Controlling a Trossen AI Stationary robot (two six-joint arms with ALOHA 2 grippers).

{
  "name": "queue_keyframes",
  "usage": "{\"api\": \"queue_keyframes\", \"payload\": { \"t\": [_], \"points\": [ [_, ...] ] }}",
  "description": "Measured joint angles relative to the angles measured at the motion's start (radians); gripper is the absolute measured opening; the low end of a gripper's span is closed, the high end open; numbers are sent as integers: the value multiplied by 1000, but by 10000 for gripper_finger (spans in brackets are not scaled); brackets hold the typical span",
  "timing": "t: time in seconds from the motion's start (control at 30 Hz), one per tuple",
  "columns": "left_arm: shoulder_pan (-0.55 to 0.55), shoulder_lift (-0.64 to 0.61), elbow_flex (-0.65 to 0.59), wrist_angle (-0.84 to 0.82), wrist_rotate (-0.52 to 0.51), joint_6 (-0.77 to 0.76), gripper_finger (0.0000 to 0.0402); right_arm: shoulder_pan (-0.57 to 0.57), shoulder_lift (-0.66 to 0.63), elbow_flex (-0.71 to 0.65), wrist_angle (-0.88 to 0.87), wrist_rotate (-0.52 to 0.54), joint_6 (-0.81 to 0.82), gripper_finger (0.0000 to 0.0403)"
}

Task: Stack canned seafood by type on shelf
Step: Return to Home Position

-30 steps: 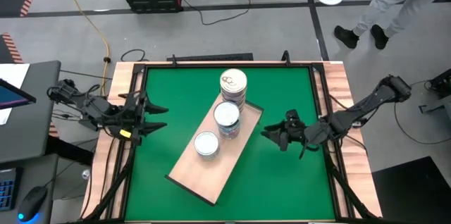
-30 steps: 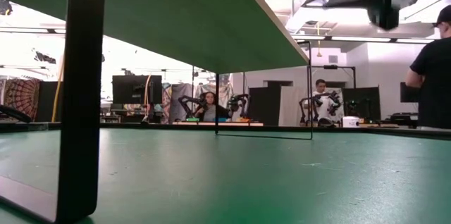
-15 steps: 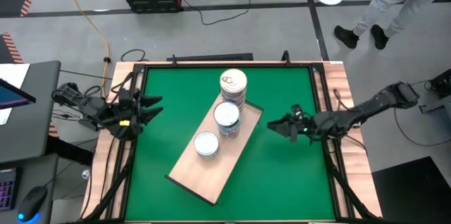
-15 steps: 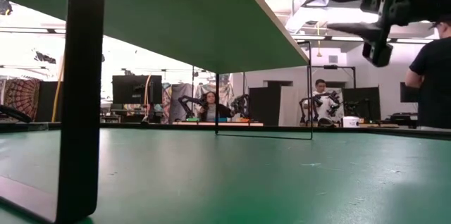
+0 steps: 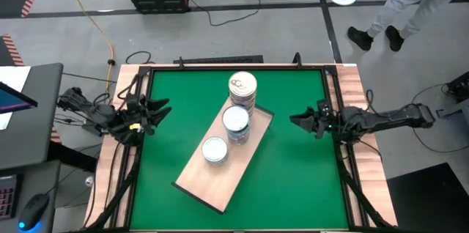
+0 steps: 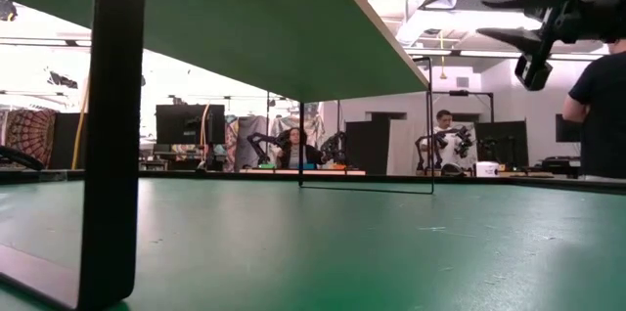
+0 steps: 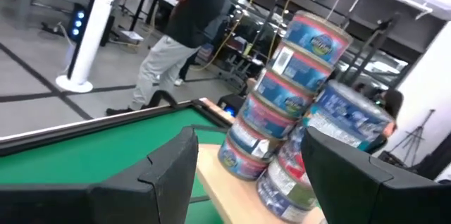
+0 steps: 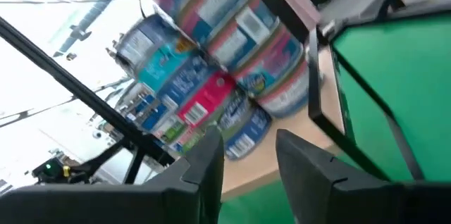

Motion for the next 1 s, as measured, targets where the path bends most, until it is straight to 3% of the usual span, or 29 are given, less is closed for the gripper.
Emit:
{"api": "queue_keyframes", "payload": {
  "t": [0.43,0.67,1.0],
  "points": [
    [0,-45,-80,3,7,-82,242,-90,-347,0,-278,0,-68,135],
    [0,-97,-81,-37,7,-76,240,-101,-345,-22,-300,-1,-48,132],
    [0,-121,-99,-155,86,-221,187,-88,-344,-93,-276,23,-7,132]
  ]
}}
